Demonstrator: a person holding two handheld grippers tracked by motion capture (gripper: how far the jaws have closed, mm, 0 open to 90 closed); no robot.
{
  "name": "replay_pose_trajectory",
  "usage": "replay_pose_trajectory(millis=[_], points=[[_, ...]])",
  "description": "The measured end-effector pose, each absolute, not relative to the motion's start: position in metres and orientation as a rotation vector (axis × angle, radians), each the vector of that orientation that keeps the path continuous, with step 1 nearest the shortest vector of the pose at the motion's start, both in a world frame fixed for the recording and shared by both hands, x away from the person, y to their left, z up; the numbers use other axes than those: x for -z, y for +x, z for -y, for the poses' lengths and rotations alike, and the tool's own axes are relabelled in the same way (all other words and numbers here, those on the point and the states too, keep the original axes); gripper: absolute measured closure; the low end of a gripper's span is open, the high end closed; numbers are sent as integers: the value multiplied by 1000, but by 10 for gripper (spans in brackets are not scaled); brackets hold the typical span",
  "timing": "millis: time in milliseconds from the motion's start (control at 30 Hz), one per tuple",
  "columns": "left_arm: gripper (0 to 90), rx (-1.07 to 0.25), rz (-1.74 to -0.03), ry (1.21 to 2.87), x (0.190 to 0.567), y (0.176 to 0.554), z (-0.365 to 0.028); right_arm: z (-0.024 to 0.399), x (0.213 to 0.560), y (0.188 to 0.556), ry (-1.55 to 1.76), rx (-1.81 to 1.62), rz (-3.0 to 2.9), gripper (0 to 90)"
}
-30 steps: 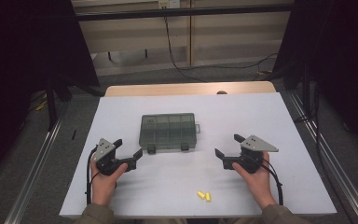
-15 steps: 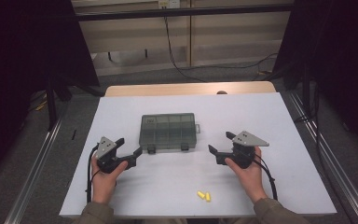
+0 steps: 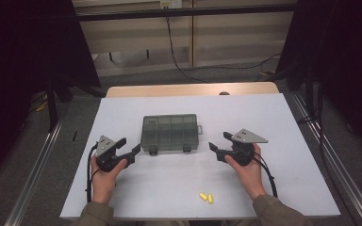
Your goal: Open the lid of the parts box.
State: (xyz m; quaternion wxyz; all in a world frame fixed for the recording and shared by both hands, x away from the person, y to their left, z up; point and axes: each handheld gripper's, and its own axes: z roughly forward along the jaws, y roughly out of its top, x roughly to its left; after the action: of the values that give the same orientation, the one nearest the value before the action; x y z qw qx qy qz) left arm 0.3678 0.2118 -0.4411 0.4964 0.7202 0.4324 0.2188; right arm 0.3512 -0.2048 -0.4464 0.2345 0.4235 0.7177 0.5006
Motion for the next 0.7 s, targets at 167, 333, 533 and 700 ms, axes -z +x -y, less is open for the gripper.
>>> replay_pose_trajectory(millis=[167, 333, 533, 700], points=[[456, -525, -1061, 1743, 441, 371, -214, 199, 446, 355, 1157, -1382, -1990, 369], [518, -522, -1062, 1763, 442, 373, -214, 198, 448, 358, 1175, -1378, -1997, 418], [573, -516, -1067, 1786, 442, 376, -212, 195, 447, 361, 1178, -1358, -2024, 487], [620, -509, -1074, 1804, 442, 377, -211, 190, 444, 365, 1180, -1364, -2042, 566]])
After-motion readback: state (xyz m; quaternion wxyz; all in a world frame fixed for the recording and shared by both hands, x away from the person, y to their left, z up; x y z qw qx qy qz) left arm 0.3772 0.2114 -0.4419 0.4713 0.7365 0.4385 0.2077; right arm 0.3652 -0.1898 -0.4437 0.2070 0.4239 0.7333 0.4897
